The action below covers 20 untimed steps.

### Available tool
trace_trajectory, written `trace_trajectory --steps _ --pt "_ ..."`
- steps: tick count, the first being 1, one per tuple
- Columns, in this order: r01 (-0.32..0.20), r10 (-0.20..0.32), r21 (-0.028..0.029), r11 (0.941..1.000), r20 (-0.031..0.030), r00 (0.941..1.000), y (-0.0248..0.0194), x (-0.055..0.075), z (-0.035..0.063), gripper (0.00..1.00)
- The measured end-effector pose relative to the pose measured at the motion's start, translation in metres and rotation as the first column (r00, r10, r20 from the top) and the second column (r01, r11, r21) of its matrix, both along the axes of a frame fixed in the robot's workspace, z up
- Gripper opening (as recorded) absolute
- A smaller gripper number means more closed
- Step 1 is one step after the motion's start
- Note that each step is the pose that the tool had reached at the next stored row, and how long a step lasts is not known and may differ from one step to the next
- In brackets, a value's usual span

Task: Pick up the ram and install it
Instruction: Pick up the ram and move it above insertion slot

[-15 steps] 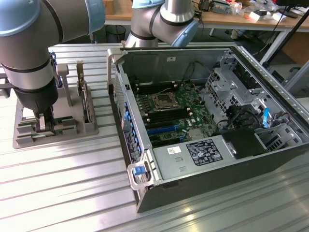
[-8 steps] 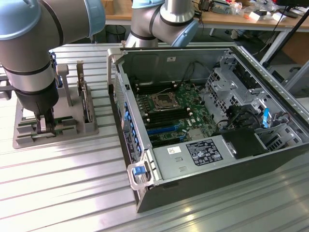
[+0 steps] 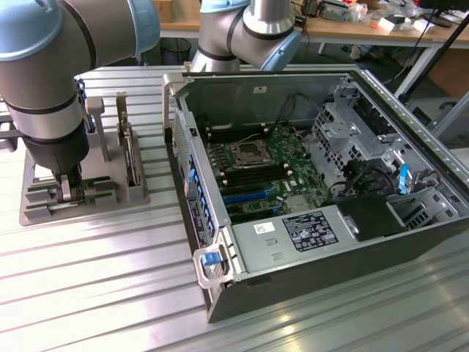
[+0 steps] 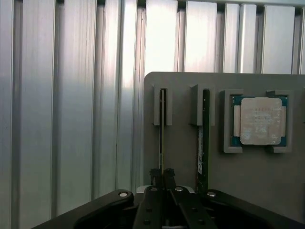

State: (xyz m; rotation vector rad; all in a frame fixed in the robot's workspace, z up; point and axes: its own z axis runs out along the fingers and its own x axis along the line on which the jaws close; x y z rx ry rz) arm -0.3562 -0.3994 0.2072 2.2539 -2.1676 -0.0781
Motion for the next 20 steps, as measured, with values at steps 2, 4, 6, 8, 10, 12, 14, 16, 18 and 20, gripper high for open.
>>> trace_trajectory --steps 2,4,6,8,10,12,14,16,18,20 --pt "0.000 0.000 0.0000 1.0000 0.0000 1.0000 0.0000 0.0000 0.0000 0.12" --pt "0.000 0.000 0.0000 1.0000 0.0000 1.0000 0.0000 0.0000 0.0000 0.12" --pt "0.000 0.000 0.0002 1.0000 0.0003 1.0000 0.0000 0.0000 0.0001 0.12" --pt "0.000 0.000 0.0001 1.0000 0.0002 1.0000 0.0000 0.0000 0.0009 0.12" --pt "0.000 0.000 0.0000 1.0000 0.0000 1.0000 0.0000 0.0000 0.0011 0.12" --pt "0.000 0.000 0.0000 1.0000 0.0000 1.0000 0.0000 0.0000 0.0012 0.12" --pt "0.000 0.000 0.0000 1.0000 0.0001 1.0000 0.0000 0.0000 0.0011 0.12" --pt "0.000 0.000 0.0000 1.0000 0.0001 1.0000 0.0000 0.0000 0.0013 0.12" --pt "0.000 0.000 0.0000 1.0000 0.0000 1.0000 0.0000 0.0000 0.0020 0.12" --pt "0.000 0.000 0.0000 1.0000 0.0000 1.0000 0.0000 0.0000 0.0032 0.12"
